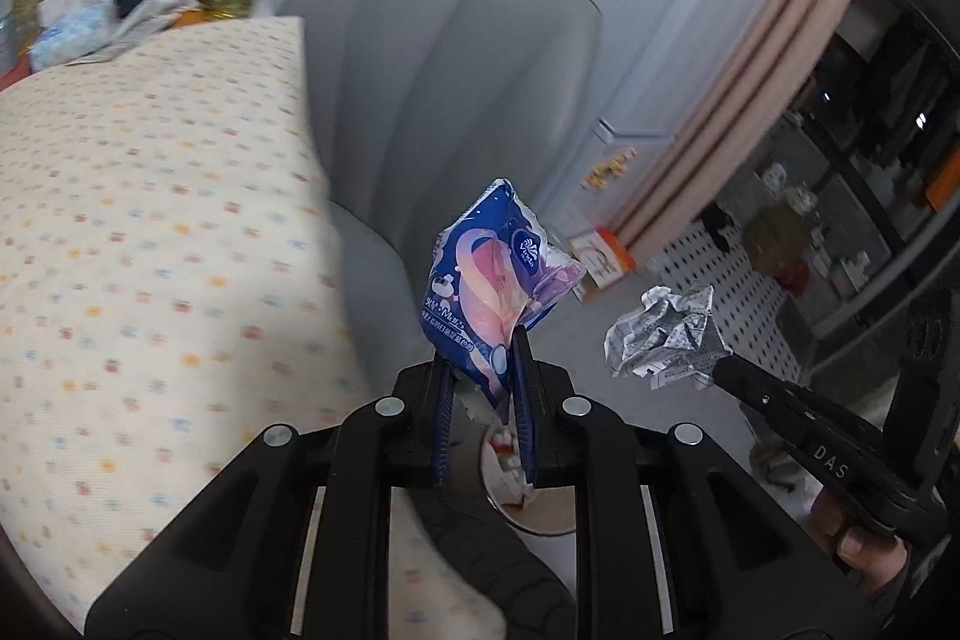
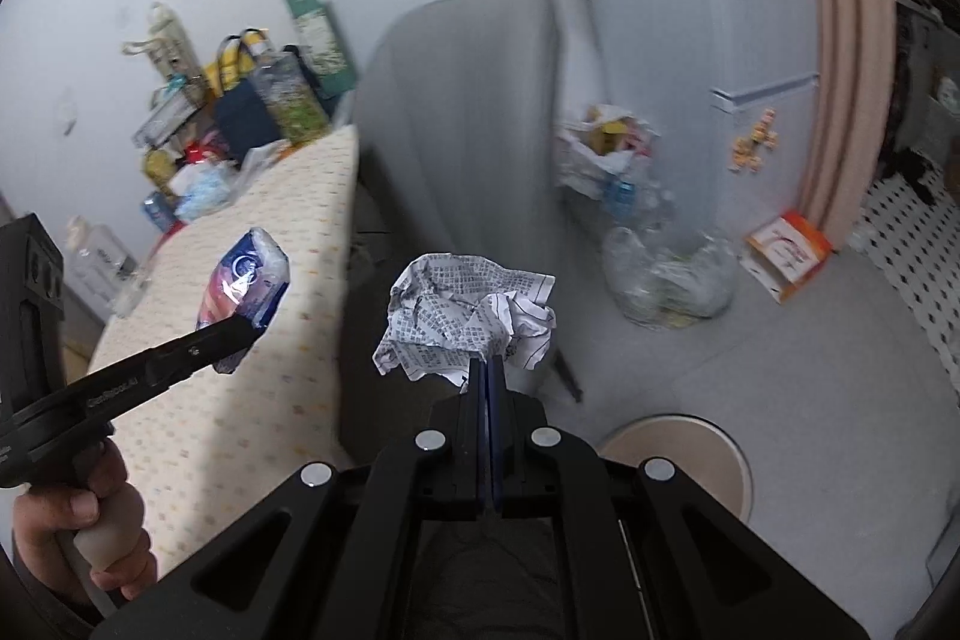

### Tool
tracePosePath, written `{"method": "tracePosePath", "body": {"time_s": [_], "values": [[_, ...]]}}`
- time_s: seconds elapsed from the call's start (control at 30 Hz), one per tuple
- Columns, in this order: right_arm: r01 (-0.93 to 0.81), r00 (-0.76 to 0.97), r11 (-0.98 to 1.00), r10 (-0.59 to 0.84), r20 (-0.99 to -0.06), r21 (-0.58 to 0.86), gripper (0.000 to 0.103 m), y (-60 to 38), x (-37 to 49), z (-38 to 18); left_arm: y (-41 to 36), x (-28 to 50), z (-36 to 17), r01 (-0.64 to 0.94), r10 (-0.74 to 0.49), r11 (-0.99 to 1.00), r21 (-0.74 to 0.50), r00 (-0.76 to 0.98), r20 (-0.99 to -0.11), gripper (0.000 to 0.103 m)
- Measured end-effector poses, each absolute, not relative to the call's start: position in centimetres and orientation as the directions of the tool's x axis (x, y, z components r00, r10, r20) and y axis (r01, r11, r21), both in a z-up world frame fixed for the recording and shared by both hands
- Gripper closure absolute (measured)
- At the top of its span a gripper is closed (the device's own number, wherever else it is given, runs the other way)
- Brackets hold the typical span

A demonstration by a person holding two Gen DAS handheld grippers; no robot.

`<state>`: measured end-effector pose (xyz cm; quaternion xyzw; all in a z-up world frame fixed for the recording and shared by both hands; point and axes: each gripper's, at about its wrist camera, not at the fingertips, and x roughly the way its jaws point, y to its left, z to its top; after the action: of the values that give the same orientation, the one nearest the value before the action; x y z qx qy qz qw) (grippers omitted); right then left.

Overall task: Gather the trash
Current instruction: 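Carry the blue packet with the left tool while the right tool carries the grey paper to the bin, then open the right tool over the bin while the left tool opens to drop the packet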

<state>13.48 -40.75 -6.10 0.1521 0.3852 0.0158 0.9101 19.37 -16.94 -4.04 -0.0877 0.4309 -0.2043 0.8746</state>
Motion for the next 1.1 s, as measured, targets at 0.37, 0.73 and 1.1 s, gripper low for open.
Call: {"method": "tracePosePath", "body": {"time_s": [0.37,0.73,1.1], "values": [[0.251,0.615,0.921,0.085,-0.784,0.297,0.097,-47.5,11.5,-12.1,-24.8,19.5,-7.6,0.367,-0.470,0.871,-0.326,0.432,-0.769,0.085],[0.353,0.566,0.866,0.105,-0.817,0.355,0.056,-52.0,10.4,-16.2,-28.5,19.5,-10.8,0.399,-0.444,0.868,-0.295,0.358,-0.821,0.085],[0.419,0.620,0.834,0.025,-0.784,0.358,0.045,-56.1,7.7,-13.6,-33.1,19.1,-12.6,0.485,-0.469,0.819,-0.306,0.260,-0.844,0.076]]}}
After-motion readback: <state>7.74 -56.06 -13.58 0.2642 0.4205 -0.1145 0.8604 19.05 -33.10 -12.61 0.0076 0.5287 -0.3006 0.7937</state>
